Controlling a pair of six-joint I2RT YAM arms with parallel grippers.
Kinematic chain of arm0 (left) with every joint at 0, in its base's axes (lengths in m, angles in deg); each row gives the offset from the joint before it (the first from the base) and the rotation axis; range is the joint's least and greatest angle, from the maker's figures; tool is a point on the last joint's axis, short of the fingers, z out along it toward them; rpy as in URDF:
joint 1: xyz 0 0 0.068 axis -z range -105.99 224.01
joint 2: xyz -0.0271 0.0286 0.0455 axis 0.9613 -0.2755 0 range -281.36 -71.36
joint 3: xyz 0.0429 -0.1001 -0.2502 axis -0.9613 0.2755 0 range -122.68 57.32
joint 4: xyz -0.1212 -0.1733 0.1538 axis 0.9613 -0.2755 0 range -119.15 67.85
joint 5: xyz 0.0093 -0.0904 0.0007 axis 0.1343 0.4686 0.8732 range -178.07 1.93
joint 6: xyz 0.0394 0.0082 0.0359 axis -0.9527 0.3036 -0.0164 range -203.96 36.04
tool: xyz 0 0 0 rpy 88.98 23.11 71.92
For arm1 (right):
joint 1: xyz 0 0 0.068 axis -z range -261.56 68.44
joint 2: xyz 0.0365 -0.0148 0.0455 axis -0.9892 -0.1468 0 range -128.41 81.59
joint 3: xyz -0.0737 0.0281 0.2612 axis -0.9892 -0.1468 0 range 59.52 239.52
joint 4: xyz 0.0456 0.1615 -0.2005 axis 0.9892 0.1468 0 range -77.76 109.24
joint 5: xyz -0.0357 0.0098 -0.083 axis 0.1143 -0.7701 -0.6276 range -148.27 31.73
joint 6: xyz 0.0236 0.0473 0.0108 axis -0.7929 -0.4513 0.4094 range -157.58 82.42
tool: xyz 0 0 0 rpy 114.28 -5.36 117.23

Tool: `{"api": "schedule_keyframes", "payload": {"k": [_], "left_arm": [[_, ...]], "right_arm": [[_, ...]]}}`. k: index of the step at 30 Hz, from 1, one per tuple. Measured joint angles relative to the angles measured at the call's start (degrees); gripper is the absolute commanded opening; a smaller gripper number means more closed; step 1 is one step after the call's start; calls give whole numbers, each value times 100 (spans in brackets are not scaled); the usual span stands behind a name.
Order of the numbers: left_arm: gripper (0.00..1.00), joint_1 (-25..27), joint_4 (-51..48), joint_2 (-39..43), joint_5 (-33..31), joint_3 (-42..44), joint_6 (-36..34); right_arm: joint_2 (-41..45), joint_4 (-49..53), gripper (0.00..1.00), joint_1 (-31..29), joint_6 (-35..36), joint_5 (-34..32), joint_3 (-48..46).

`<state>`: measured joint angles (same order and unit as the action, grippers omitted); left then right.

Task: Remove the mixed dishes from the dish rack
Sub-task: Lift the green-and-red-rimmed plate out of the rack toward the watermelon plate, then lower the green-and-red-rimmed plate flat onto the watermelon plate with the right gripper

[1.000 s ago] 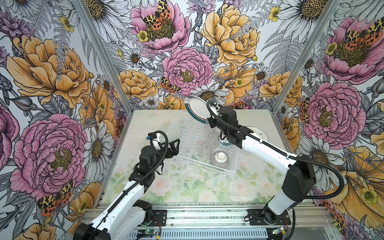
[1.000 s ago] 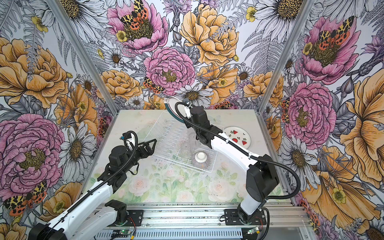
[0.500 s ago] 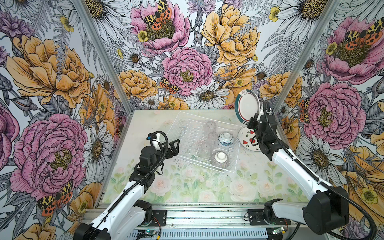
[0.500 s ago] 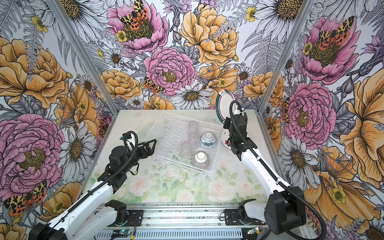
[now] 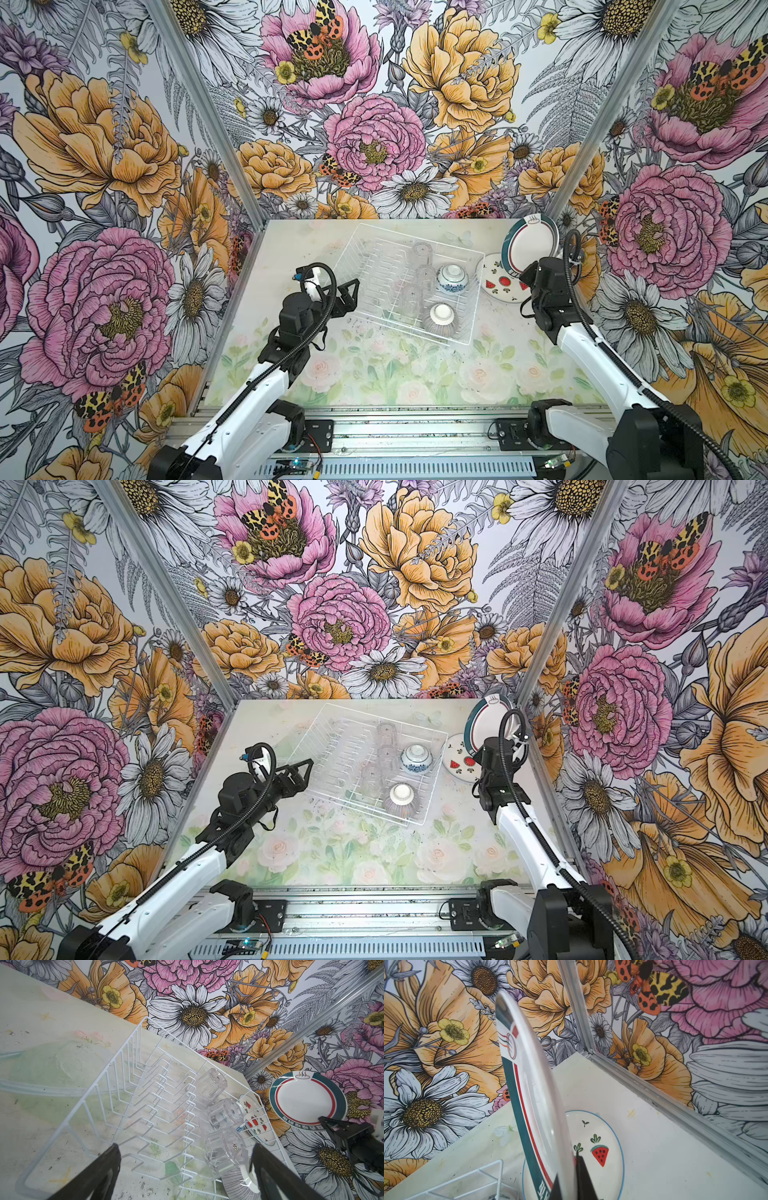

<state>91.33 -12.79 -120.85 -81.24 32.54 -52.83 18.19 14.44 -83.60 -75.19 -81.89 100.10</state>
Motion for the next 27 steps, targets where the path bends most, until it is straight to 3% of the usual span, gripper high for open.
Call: {"api": "schedule_keyframes", "payload": {"k": [7, 16, 27], "left_arm": [[99, 0, 50, 0, 0, 0, 0], [98, 0, 111, -57, 0, 0, 2], [99, 0, 114, -63, 0, 0, 2]], "right_arm": [[-109, 109, 0, 358, -595, 551, -133], [-870, 162, 0, 588, -1106, 1432, -133], [-1139, 136, 0, 588, -1412, 1733, -170]]}}
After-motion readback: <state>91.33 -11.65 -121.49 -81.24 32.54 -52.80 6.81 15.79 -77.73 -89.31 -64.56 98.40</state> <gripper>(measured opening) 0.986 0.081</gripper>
